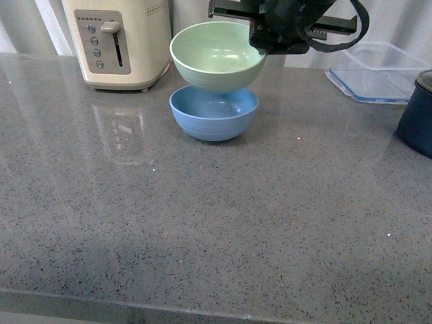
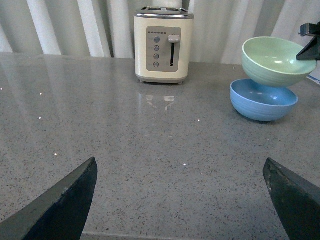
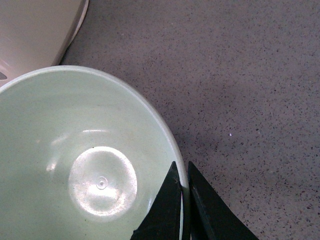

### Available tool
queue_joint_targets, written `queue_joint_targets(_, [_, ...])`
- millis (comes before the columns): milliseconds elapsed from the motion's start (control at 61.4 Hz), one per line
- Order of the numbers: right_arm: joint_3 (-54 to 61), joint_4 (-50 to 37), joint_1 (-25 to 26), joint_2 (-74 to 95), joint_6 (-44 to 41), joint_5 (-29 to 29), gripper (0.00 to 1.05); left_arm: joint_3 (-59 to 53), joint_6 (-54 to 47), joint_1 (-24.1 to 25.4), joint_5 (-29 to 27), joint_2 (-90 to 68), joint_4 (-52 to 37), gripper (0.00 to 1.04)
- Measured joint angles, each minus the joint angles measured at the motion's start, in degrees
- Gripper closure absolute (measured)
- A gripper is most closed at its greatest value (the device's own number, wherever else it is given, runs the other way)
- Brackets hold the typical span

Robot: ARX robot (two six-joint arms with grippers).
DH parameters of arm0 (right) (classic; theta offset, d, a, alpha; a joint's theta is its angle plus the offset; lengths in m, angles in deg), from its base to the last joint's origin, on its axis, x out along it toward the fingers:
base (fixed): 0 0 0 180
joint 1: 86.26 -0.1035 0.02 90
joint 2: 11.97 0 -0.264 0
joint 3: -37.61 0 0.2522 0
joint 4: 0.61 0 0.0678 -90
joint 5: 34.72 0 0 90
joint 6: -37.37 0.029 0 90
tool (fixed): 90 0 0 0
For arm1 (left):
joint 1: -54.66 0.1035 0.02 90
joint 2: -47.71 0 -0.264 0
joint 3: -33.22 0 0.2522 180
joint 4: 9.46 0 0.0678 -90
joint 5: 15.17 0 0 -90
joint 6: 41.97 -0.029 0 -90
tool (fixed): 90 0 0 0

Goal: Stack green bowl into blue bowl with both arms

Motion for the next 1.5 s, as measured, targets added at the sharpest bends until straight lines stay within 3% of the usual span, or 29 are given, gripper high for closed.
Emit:
queue_joint_targets(619, [-0.79, 0.00, -0.50, 4.50, -0.22, 1.53, 1.03, 0.00, 0.00, 0.00, 0.00, 0.00, 0.00, 0.07])
queue_joint_targets(944, [7.89, -6.64, -0.07, -1.73, 0.63, -1.44, 0.54, 0.00, 0.00, 0.00, 0.00, 0.00, 0.00, 0.07])
queue_joint_targets(1025, [16.15, -15.72, 1.79, -10.05, 1.84, -6.67, 0.36, 0.00, 0.00, 0.00, 0.02, 0.00, 0.00, 0.07])
queue_joint_targets(1091, [25.40, -28.70, 3.58, -17.90, 2.10, -11.76, 0.24, 0.00, 0.00, 0.00, 0.00, 0.00, 0.00, 0.07])
queue_joint_targets(1139, [29.68, -34.77, 4.15, -21.62, 2.08, -11.82, 0.17, 0.00, 0.00, 0.00, -0.11, 0.00, 0.00, 0.07])
queue_joint_targets(1237, [38.47, -47.04, 4.63, -28.22, -6.38, 3.61, 0.30, 0.00, -0.02, 0.00, 0.09, 0.07, 0.00, 0.07])
queue_joint_targets(1270, [42.49, -49.75, 5.27, -30.14, -9.29, 6.03, 0.37, 0.00, -0.02, 0.00, 0.09, 0.04, 0.00, 0.07])
queue_joint_targets(1497, [63.80, -57.57, 9.62, -38.62, -14.88, 2.58, 0.80, 0.00, 0.00, 0.00, 0.04, 0.04, 0.00, 0.07])
